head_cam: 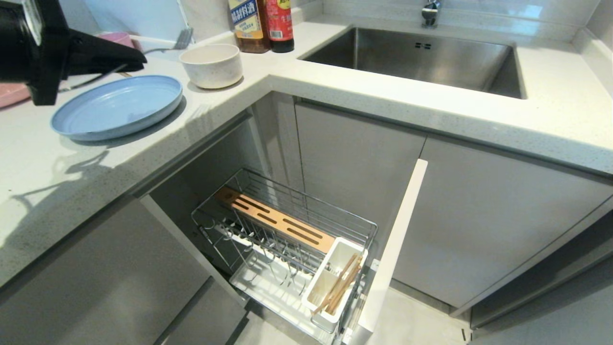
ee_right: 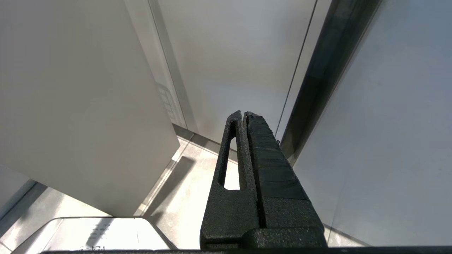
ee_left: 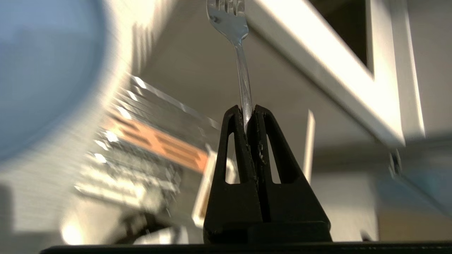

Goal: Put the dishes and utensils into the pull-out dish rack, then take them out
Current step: Pick up the fork and place it in the cupboard

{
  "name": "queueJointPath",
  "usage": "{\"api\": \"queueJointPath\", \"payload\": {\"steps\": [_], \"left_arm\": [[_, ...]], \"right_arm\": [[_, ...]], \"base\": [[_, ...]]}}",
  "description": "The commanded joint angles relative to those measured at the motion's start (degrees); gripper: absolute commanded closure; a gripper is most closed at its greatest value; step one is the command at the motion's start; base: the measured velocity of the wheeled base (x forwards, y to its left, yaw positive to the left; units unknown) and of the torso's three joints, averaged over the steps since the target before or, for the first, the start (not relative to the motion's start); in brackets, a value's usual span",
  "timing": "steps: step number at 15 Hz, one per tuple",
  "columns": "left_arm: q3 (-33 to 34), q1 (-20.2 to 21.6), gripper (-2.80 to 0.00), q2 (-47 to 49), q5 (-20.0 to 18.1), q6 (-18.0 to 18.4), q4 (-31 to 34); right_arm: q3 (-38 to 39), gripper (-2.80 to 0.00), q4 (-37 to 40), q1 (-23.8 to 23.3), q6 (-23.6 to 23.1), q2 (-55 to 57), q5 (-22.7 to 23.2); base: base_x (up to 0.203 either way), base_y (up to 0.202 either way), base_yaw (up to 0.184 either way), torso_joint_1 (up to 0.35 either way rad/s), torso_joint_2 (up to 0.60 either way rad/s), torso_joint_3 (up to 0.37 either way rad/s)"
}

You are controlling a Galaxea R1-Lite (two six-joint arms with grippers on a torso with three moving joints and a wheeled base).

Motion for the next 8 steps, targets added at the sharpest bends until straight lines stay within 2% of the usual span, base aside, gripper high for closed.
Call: {"api": "queueJointPath", "payload": {"steps": [1,4,8], "left_arm": [[1.1,-5.9,0.00,0.7,0.0,-0.1,2.0],[1.8,-14.6,0.00,5.5,0.9,0.0,6.1],[1.7,-22.1,0.00,10.7,5.1,0.2,8.4]], "right_arm": [[0.1,0.00,0.0,0.0,0.0,0.0,0.0],[0.1,0.00,0.0,0.0,0.0,0.0,0.0],[0.1,0.00,0.0,0.0,0.0,0.0,0.0]], "base": [[0.000,0.000,0.000,0.000,0.00,0.000],[0.000,0.000,0.000,0.000,0.00,0.000],[0.000,0.000,0.000,0.000,0.00,0.000]]}}
